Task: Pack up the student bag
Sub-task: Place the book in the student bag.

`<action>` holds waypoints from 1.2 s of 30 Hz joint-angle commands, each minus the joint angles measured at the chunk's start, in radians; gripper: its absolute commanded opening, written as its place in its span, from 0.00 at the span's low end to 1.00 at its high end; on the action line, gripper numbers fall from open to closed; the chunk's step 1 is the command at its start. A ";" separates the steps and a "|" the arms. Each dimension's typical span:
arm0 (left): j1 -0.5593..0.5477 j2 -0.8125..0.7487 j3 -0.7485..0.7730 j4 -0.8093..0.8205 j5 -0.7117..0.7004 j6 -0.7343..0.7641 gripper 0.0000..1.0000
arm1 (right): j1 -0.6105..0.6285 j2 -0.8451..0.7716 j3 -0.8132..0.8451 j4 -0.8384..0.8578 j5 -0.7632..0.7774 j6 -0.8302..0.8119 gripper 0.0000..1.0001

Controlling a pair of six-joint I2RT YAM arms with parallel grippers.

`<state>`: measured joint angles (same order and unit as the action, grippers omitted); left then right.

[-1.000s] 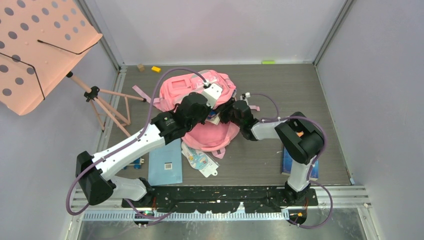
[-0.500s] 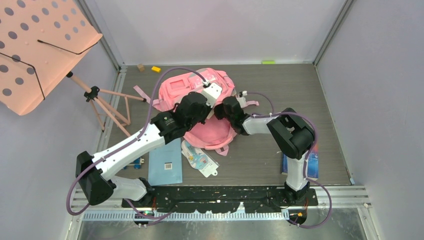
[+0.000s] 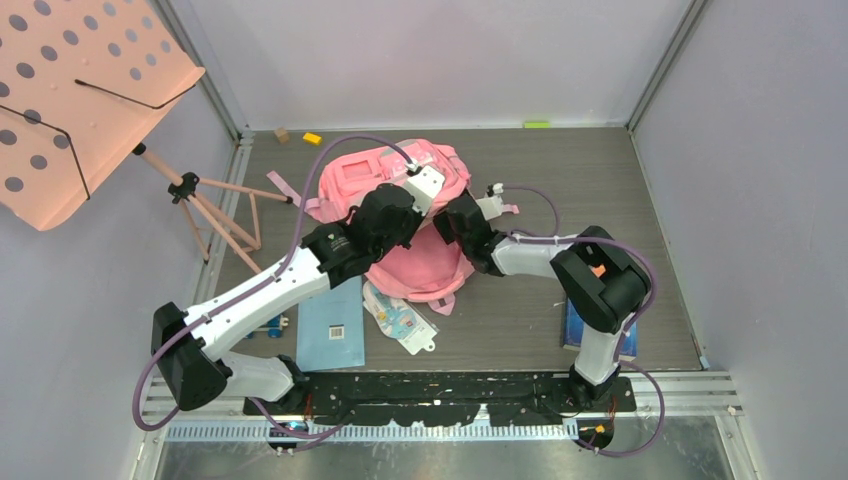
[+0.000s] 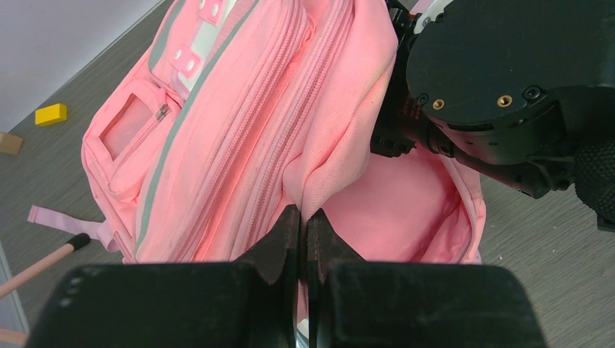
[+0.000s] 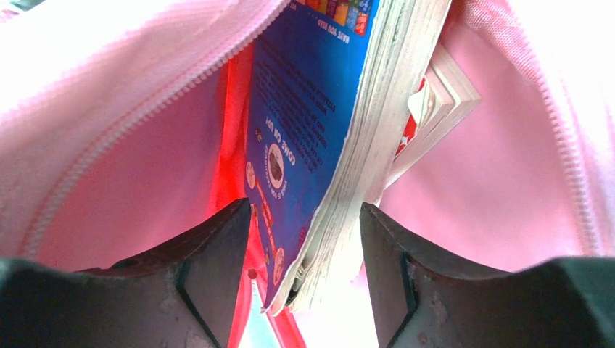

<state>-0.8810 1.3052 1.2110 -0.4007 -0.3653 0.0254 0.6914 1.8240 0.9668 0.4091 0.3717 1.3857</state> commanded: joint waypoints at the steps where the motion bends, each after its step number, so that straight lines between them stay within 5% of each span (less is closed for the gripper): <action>1: -0.001 -0.026 0.025 0.086 0.026 -0.020 0.00 | 0.007 -0.050 -0.004 0.028 0.068 -0.019 0.60; 10: 0.001 -0.020 0.024 0.086 0.030 -0.019 0.00 | 0.017 0.060 0.073 0.079 0.043 -0.043 0.33; 22: 0.003 0.004 0.025 0.082 0.040 -0.051 0.00 | 0.016 0.138 0.157 0.126 0.069 -0.122 0.27; 30: 0.058 0.012 0.044 0.052 0.033 -0.085 0.00 | 0.016 -0.084 -0.025 0.046 0.034 -0.176 0.49; 36: 0.105 0.024 0.063 0.025 0.046 -0.107 0.00 | 0.016 -0.338 -0.152 -0.211 0.006 -0.304 0.74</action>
<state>-0.8120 1.3239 1.2129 -0.4061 -0.3122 -0.0544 0.7059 1.6588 0.8394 0.3553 0.3733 1.1973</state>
